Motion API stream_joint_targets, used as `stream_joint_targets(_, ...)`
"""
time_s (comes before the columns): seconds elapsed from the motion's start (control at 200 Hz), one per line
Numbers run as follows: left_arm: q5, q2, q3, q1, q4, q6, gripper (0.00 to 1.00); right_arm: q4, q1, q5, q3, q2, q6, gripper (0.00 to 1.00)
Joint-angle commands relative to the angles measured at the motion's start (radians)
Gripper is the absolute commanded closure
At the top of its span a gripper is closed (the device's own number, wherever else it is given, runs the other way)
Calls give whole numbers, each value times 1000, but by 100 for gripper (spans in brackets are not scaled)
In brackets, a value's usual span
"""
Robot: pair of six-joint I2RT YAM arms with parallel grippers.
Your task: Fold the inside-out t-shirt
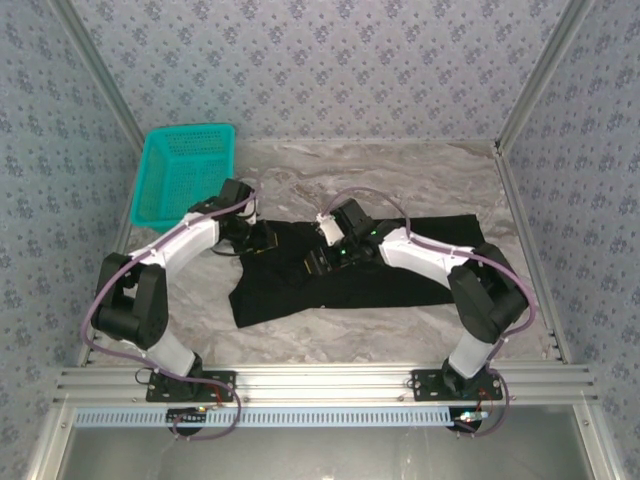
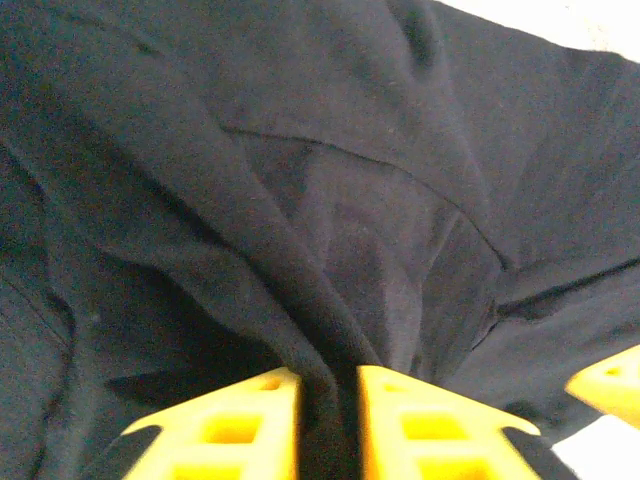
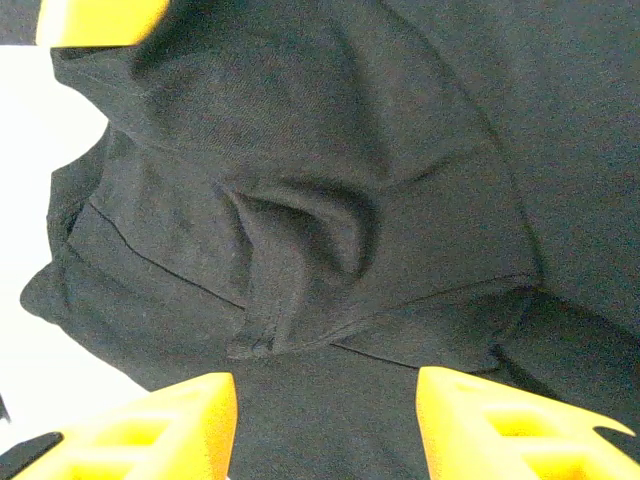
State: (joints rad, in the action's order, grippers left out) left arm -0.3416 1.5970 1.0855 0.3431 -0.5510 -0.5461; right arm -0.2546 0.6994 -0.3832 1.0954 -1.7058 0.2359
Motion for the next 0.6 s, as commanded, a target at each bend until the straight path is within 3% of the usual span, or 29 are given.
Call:
stream_joint_targets(0.0,-39,9,-44,-44,17,65,67,14,0,-23,-14,-14,31,48)
stream_joint_targets(0.16,-50,14,-76,-56,100,188,48,-14,0,-13,1,-20,22,48)
stream_joint_targets(0.42,-166,-5,-151,-54,203,199,40,-55,0,-2,31,-34,6,49)
stream_joint_targets(0.595,-137,-105,-205,-55,181,190,31,-61,2,9,32,-38,7,49)
